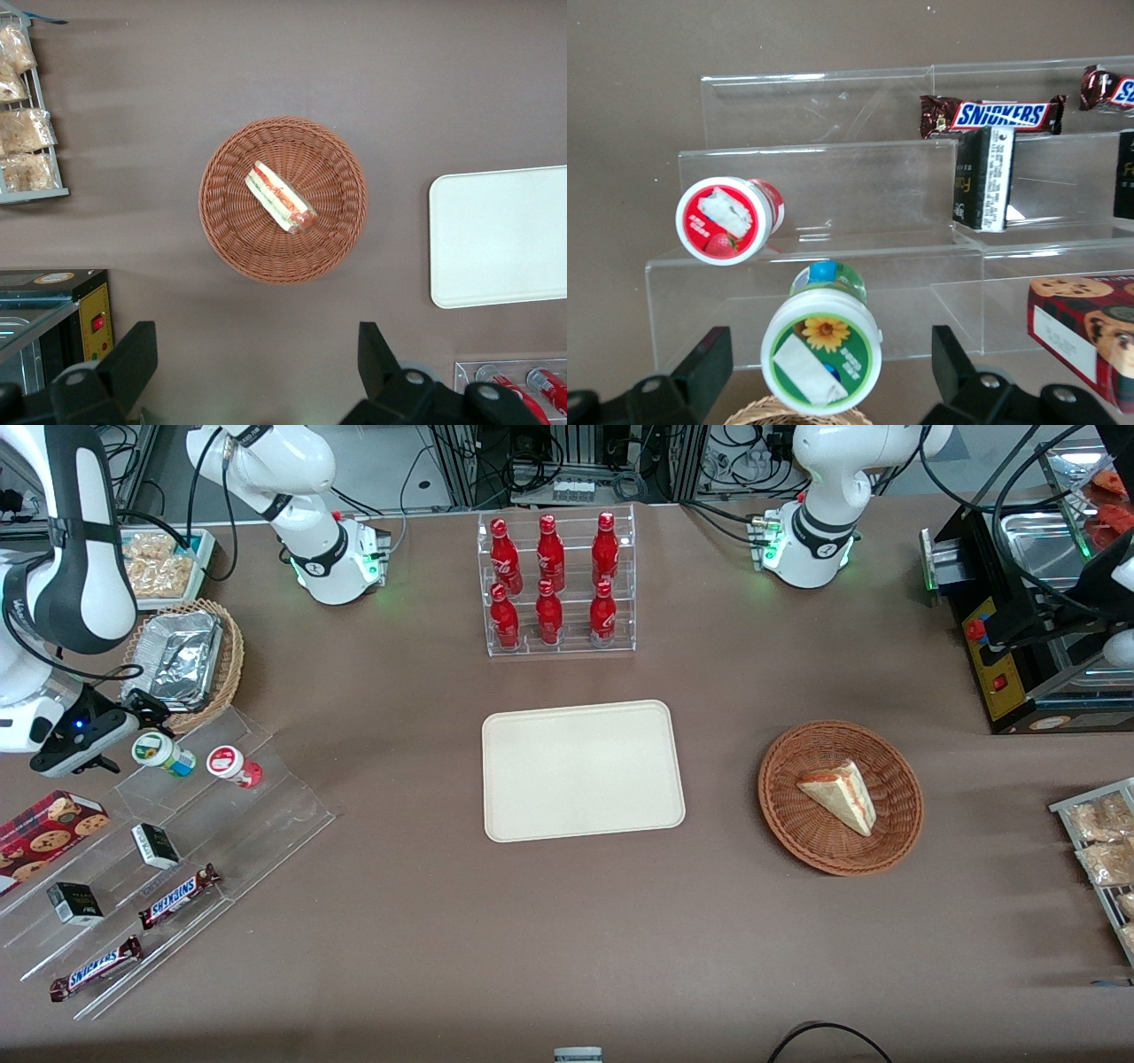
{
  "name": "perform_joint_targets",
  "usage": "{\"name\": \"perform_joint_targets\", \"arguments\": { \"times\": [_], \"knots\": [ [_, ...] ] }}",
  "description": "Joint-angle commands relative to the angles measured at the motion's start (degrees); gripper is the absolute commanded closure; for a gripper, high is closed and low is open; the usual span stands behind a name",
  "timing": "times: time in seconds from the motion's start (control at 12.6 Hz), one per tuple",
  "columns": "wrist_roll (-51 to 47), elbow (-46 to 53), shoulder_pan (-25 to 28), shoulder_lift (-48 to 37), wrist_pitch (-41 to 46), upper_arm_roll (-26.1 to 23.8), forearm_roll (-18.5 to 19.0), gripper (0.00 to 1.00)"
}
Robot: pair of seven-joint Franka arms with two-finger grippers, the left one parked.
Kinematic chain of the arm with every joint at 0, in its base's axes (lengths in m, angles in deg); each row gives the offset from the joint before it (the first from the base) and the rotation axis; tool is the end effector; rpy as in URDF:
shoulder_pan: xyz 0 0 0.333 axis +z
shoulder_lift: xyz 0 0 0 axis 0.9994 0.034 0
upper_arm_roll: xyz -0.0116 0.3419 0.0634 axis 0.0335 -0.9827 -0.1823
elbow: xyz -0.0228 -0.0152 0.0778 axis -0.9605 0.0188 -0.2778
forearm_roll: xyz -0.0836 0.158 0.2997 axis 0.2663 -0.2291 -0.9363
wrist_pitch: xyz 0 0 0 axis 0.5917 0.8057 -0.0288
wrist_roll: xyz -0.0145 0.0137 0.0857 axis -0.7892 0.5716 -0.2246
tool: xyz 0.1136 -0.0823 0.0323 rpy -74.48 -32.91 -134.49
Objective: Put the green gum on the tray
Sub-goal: 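Close the right gripper around the green sunflower-label gum bottle, then lift the gum bottle and carry it over the cream tray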
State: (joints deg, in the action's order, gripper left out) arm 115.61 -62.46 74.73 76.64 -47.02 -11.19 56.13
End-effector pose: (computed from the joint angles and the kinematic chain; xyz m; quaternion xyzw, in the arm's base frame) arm 0.4607 -0.1540 0.4157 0.9428 0.3315 0.0307 0.0139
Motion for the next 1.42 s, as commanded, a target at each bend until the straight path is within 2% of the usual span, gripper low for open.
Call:
{"name": "perform_joint_targets", "arguments": {
  "times": [0.0,0.47,0.55,0.63,0.71,0.79,1.35],
  "knots": [
    [1.17,-1.4,-0.22,-0.05,-1.37,0.14,-1.01,0.0],
    [1.43,-2.37,-0.31,-0.05,-1.63,0.23,-1.01,0.03],
    [1.52,-2.37,-0.31,-0.05,-1.64,0.23,-0.92,0.14],
    [2.39,-2.37,-0.31,-0.05,-1.64,0.23,-1.01,0.42],
    [2.66,-2.28,-0.31,0.04,-1.72,0.23,-0.92,0.76],
    [2.66,-2.19,-0.22,0.13,-1.72,0.23,-0.92,0.98],
    [2.31,2.01,0.48,-0.31,1.42,-0.03,-0.92,1.0]
  ]
}}
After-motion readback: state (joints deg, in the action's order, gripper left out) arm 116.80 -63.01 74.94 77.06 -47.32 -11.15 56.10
